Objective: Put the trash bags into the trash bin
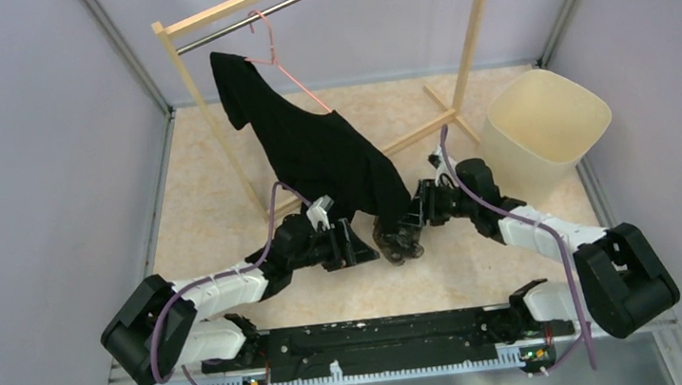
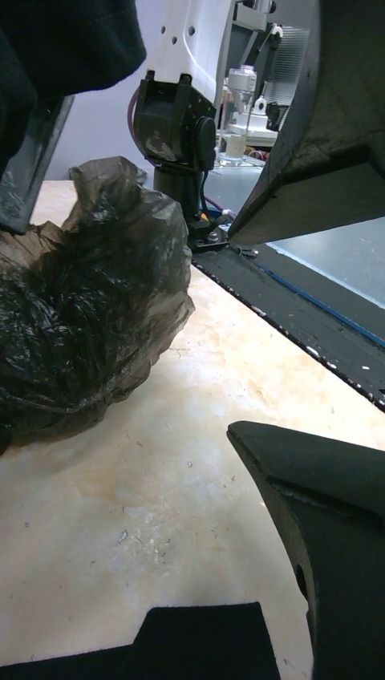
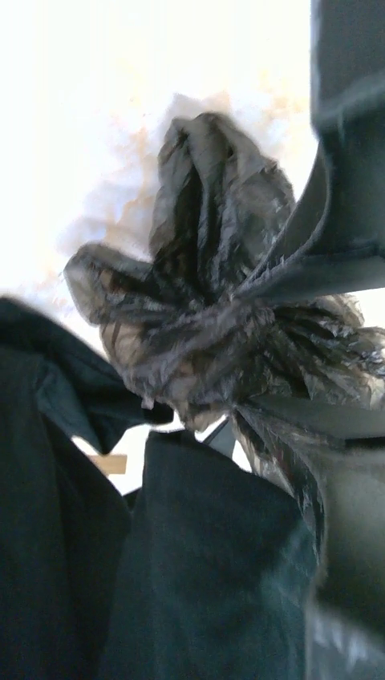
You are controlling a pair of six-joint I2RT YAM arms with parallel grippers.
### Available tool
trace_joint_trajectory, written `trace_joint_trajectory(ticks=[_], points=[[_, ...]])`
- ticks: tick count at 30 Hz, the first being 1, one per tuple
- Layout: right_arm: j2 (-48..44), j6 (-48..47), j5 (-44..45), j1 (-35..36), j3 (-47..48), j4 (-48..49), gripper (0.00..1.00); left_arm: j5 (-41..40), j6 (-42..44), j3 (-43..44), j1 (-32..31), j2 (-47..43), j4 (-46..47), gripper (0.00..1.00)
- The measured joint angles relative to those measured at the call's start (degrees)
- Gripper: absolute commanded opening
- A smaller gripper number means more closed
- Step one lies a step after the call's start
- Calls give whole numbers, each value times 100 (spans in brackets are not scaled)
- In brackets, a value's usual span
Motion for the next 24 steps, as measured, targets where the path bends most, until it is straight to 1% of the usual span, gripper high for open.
trace_joint_trajectory(ticks=[3, 4, 9, 13, 17, 19, 22, 24], points=[[146, 166, -278, 0, -22, 597, 2, 0, -4, 0, 0, 0, 4, 92], [149, 223, -389, 0, -59, 861, 0, 0, -4, 0, 0, 0, 4, 94], [133, 511, -944, 0, -474, 1805, 0, 11, -33, 0, 0, -2, 4, 97], [-149, 763, -1381, 0, -1036, 2026, 0, 98, -55, 0, 7, -68, 4, 98], [-1056, 960, -1705, 7, -1314, 1709, 0, 190, -48, 0, 17, -348, 37, 98], [-1797, 957, -1773, 9, -1298, 1432, 0, 240, -15, 2, 17, -505, 55, 98], [-2719, 890, -1829, 17, -1060, 883, 0, 291, 52, 2, 17, -778, 57, 94], [-3101, 850, -1873, 17, -802, 654, 0, 328, 114, 13, 17, -946, 55, 91]])
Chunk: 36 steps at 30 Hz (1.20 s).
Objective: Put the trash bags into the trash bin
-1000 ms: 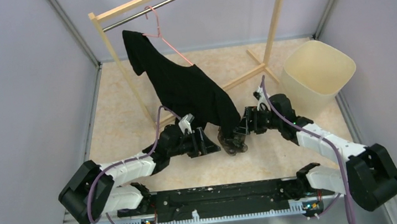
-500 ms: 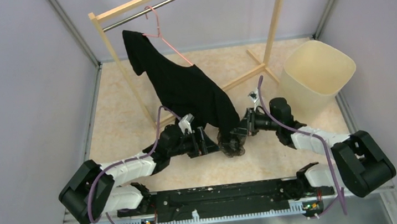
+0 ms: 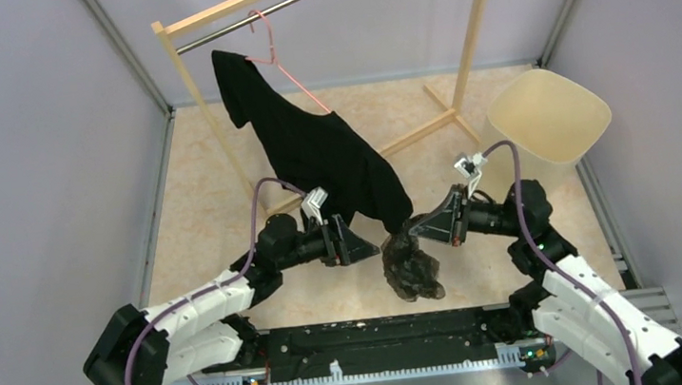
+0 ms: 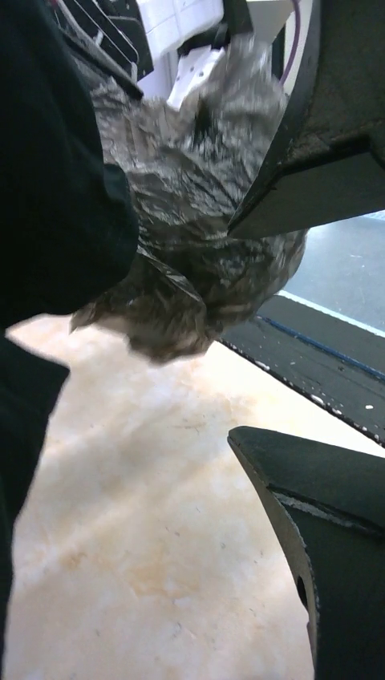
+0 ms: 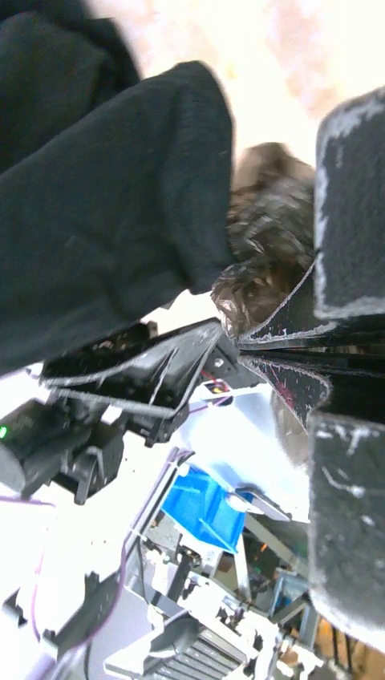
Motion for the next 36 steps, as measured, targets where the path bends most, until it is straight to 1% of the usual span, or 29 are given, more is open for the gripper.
trace_joint_trajectory(ticks=[2, 4, 7, 10, 13, 17, 20, 23, 24, 26, 29, 30, 32, 36], points=[[-199, 13, -114, 0, 225, -42, 0, 63, 70, 24, 0, -160, 2, 91], [-256, 120, -319, 13, 367, 105, 0, 164, 155, 42, 0, -341, 57, 93], [-251, 334, -577, 42, 391, 352, 0, 417, 240, 44, 0, -581, 232, 98], [-203, 503, -758, 127, 393, 531, 0, 752, 254, 44, 0, -756, 527, 98], [-101, 584, -798, 234, 422, 632, 0, 1040, 240, 44, 0, -796, 841, 98], [68, 505, -586, 376, 549, 516, 0, 1191, 210, 44, -7, -789, 938, 98], [271, 452, -348, 501, 568, 481, 0, 1102, 284, 162, -90, -758, 667, 98], [584, 452, -140, 704, 568, 481, 0, 769, 503, 590, -308, -555, 35, 97], [669, 446, -61, 780, 568, 472, 0, 629, 562, 769, -402, -446, -173, 93], [769, 391, 81, 905, 568, 424, 0, 409, 656, 1010, -562, -236, -428, 78], [800, 232, 326, 999, 570, 197, 0, 59, 758, 1152, -704, 2, -802, 47], [800, 166, 415, 999, 575, 92, 0, -81, 789, 1172, -723, 63, -970, 40], [793, 31, 627, 999, 584, -177, 0, -356, 822, 1178, -741, 109, -1309, 30], [767, -216, 973, 999, 710, -785, 0, -975, 916, 1134, -739, -13, -1862, 17]])
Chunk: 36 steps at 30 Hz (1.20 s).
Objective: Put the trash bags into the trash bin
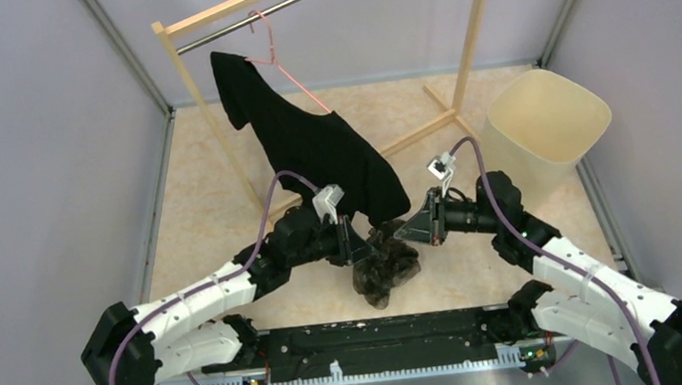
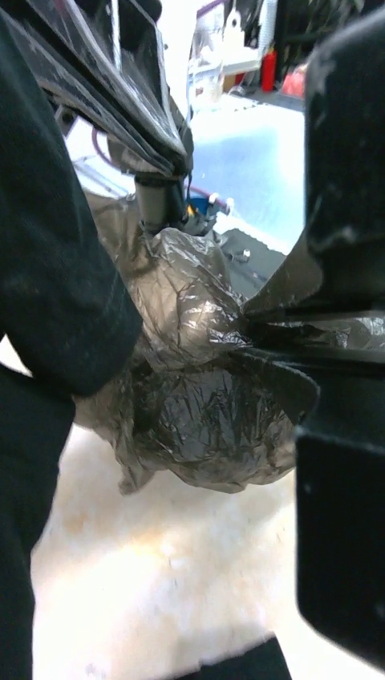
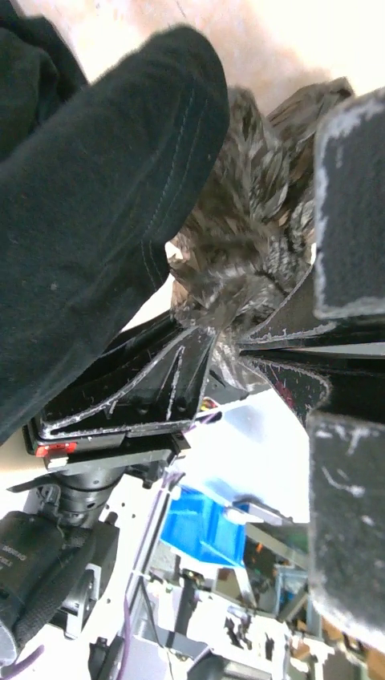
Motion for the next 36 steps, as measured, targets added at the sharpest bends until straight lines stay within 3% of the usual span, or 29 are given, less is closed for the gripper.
trace_joint_trajectory(ticks=[4, 11, 18, 26, 29, 32, 36], points=[[-219, -208, 431, 0, 142, -483, 0, -470, 46, -120, 7, -367, -332, 0], [-601, -450, 1303, 0, 249, -1231, 0, -918, 256, -118, 70, -695, -815, 0], [-605, -671, 1462, 0, 431, -1641, 2, -581, 341, -118, 74, -997, -560, 0], [-605, -1156, 1803, 0, 901, -2251, 53, -273, 348, -146, 96, -1196, -199, 0], [-612, -1244, 1491, -2, 916, -2177, 72, -13, 308, -378, 107, -1360, 170, 0], [-645, -1121, 621, 2, 686, -1526, 81, 389, 212, -662, 114, -1561, 656, 0], [-658, -997, 138, 20, 407, -962, 85, 960, 111, -776, 114, -1661, 1285, 0]])
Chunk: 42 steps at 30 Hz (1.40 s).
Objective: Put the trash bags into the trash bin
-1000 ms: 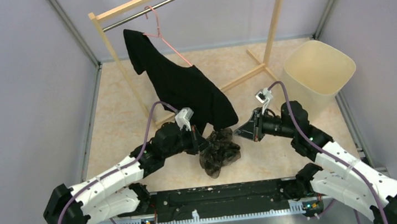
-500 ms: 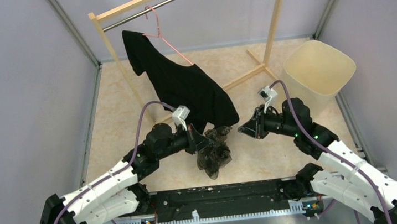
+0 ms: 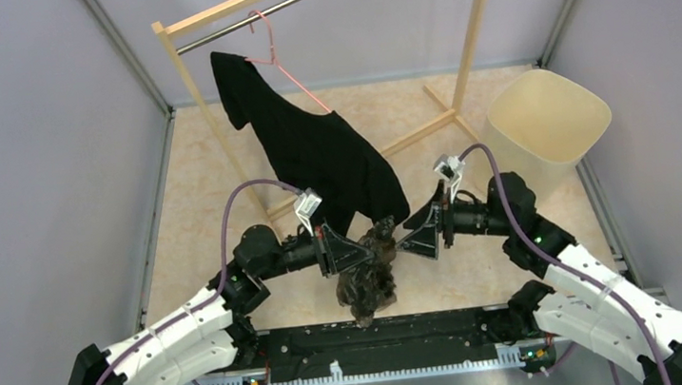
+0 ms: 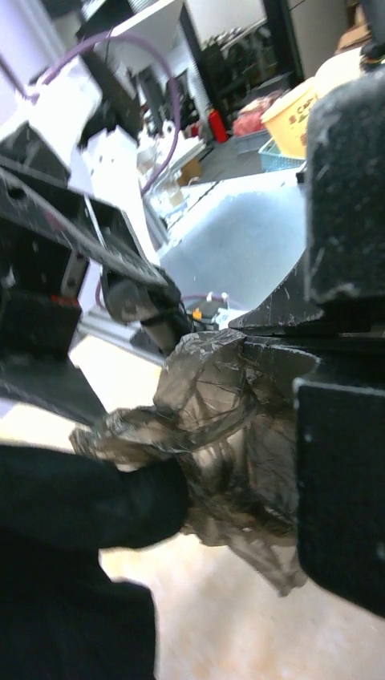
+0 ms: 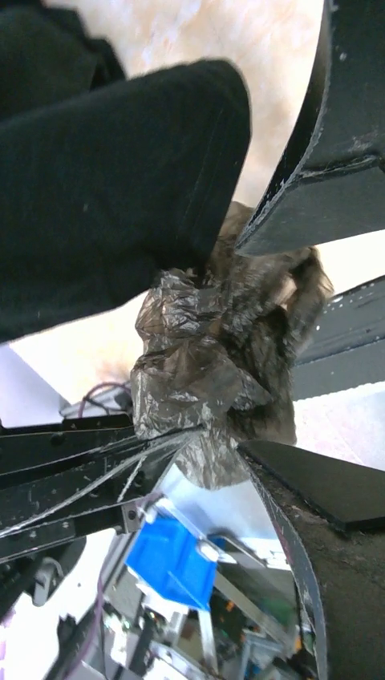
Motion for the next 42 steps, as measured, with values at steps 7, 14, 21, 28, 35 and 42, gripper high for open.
trace_joint_trajectory(ticks=[7, 14, 21, 28, 35, 42], points=[[444, 317, -531, 376, -133, 1189, 82, 804, -245, -2, 2, 7, 968, 0], [658, 278, -535, 481, -133, 1491, 13, 1226, -400, -9, 4, 83, 1440, 0], [109, 286, 286, 483, -179, 1307, 0, 1064, -142, 20, 2, -20, 1029, 0], [-981, 592, 1600, 483, -81, 431, 0, -979, 479, 848, 2, -52, -1263, 24], [-990, 1445, 2157, 483, 212, -33, 0, -2057, 807, 1228, 20, 251, -2577, 98], [-807, 1683, 2684, 483, 251, -400, 0, -1366, 822, 1067, 24, 223, -2299, 98]])
